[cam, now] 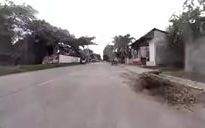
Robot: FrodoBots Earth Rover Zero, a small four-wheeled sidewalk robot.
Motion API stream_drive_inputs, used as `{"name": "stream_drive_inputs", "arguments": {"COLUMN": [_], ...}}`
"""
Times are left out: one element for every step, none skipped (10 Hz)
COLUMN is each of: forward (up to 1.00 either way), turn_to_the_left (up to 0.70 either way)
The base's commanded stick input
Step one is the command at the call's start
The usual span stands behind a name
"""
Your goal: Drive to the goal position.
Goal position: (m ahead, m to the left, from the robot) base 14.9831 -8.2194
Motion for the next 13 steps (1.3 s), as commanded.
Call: {"name": "stream_drive_inputs", "arguments": {"forward": [0.7, 0.7, 0.7, 0.7, 0.7, 0.7, 0.7, 0.7, 0.7, 0.7, 0.7, 0.7, 0.7], "turn_to_the_left": [0.0, 0.0, 0.0, 0.0, 0.0, 0.0, -0.27, -0.27, -0.27, -0.04, 0.0, 0.0, 0.0]}}
